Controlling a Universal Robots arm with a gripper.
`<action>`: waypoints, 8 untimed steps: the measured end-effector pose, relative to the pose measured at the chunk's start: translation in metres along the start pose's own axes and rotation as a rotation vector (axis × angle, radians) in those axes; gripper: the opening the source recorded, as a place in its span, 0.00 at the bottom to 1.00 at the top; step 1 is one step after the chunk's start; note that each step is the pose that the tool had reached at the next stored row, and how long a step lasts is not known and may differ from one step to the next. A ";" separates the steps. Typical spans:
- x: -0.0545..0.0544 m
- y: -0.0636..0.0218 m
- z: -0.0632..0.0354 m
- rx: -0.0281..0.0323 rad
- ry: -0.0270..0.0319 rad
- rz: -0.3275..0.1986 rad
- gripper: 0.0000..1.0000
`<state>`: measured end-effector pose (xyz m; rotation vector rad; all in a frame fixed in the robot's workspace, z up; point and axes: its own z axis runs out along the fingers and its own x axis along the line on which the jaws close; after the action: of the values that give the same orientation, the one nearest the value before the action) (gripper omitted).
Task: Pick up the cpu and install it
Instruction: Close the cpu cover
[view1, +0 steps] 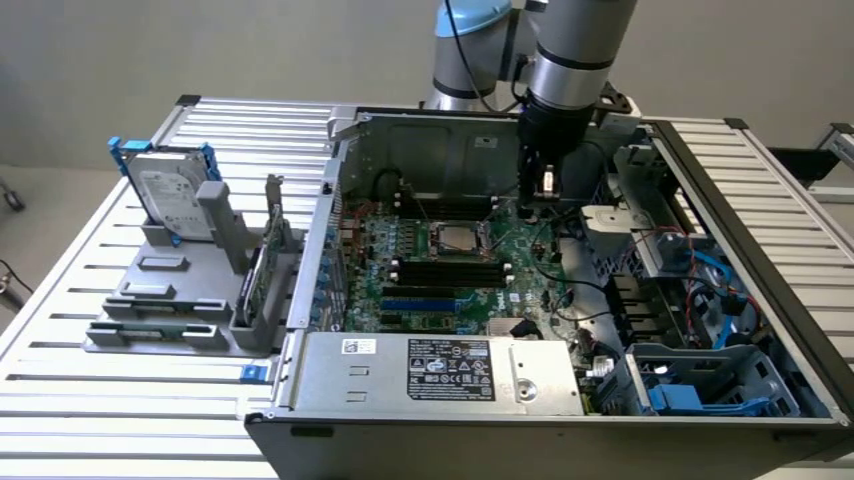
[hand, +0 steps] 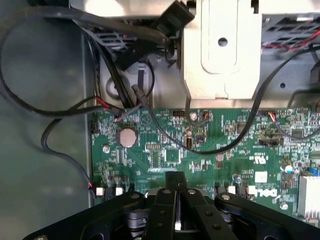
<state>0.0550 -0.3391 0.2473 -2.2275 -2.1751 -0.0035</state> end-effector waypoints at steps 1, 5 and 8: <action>0.000 -0.0001 0.0000 0.0180 -0.0002 0.000 0.11; -0.002 -0.0029 -0.0001 0.0502 -0.0012 0.001 0.11; -0.005 -0.0084 -0.0002 0.0575 -0.0013 0.001 0.11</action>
<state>0.0465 -0.3436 0.2475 -2.1989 -2.1460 0.0597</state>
